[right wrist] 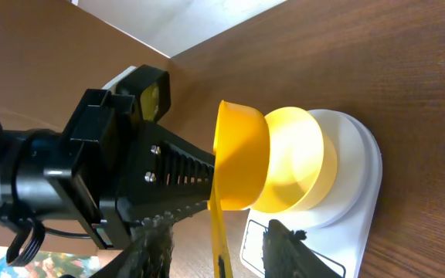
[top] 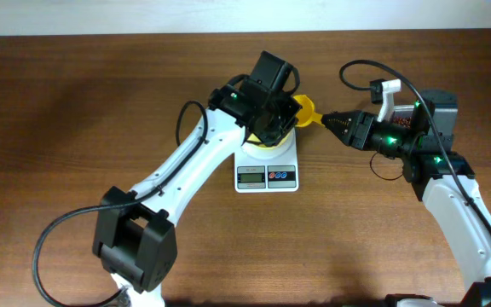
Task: Scoop item into bowl and weigh 50g on scale
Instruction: 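Open the left gripper, releasing the scoop to the right gripper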
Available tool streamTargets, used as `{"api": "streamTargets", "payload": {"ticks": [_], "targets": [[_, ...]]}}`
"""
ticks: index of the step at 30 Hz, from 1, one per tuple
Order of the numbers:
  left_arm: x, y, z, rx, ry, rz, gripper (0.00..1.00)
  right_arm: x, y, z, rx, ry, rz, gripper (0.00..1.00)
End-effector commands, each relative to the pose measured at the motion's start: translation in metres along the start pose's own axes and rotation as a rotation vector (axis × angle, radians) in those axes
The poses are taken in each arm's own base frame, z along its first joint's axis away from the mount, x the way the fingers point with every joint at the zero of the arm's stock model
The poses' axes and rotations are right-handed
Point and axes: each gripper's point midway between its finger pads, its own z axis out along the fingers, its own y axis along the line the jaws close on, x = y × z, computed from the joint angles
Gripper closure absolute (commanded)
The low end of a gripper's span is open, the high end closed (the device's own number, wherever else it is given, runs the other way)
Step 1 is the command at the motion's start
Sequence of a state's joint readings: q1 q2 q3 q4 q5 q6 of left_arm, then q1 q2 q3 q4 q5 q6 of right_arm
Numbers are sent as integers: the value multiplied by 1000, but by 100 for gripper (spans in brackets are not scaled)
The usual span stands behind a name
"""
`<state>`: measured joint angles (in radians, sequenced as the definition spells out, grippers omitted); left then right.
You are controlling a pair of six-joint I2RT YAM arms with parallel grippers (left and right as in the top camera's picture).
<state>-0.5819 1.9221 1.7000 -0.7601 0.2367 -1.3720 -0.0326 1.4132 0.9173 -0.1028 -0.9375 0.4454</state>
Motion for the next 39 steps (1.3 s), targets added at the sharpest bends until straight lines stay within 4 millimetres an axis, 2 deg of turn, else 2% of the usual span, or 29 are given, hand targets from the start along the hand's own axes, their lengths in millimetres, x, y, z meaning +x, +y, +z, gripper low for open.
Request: {"api": "streamTargets", "payload": {"ticks": [1, 4, 13, 18, 25, 28, 35, 36, 37, 38, 39], "targets": [[17, -22, -14, 68, 16, 29, 100, -4, 3, 1, -1, -5, -21, 60], [24, -25, -13, 77, 23, 40, 100, -3, 3, 1, 0, -5, -21, 60], [25, -23, -12, 69, 27, -2, 100, -5, 1, 1, 14, -12, -21, 66], [25, -21, -12, 62, 28, -26, 100, -5, 0, 1, 20, -15, -20, 77], [25, -19, -12, 52, 30, -31, 100, -6, -1, 1, 23, -16, -8, 84], [25, -19, -12, 50, 30, -32, 100, -5, -1, 1, 24, -15, -6, 96], [25, -19, -12, 51, 30, -32, 98, -2, -2, 1, 29, -6, 6, 96], [25, -19, -12, 51, 30, -31, 95, -2, -2, 1, 29, -6, 7, 96], [25, -19, -12, 50, 30, -32, 81, -2, -2, 1, 29, -6, 6, 96], [25, -19, -12, 51, 30, -31, 37, -2, -2, 1, 29, -6, 6, 96], [25, -19, -12, 51, 30, -32, 1, -2, -2, 1, 29, -6, 6, 96]]}}
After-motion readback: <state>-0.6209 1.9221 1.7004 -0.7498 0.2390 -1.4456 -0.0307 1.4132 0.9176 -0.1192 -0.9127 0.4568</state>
